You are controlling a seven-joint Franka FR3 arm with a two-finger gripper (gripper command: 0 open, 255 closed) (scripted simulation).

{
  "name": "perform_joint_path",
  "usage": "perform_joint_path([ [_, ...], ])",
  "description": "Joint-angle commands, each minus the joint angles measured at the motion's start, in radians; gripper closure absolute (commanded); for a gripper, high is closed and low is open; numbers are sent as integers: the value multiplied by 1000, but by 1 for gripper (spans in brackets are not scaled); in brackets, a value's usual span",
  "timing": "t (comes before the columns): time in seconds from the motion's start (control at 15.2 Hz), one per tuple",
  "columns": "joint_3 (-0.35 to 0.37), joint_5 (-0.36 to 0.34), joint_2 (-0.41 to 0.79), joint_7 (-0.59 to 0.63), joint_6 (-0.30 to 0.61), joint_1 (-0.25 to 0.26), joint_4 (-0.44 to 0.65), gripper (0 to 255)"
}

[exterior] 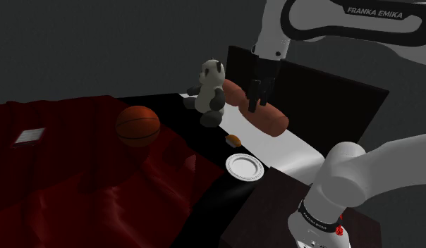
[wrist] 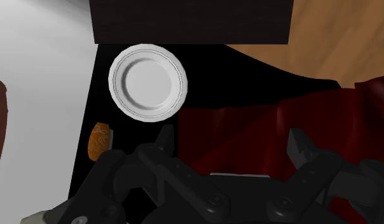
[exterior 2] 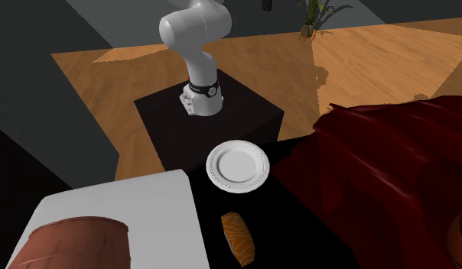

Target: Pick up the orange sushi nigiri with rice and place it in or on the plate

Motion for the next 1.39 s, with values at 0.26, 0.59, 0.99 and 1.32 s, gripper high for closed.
perform_joint_path([
  [0.26,-38,-33,42,-51,118,-21,-77,0],
  [0.59,-85,-69,125,-112,271,-51,-146,0],
  [0.99,-144,-103,270,-182,458,-84,-185,0],
  [1.32,-194,-116,423,-241,609,-107,-180,0],
])
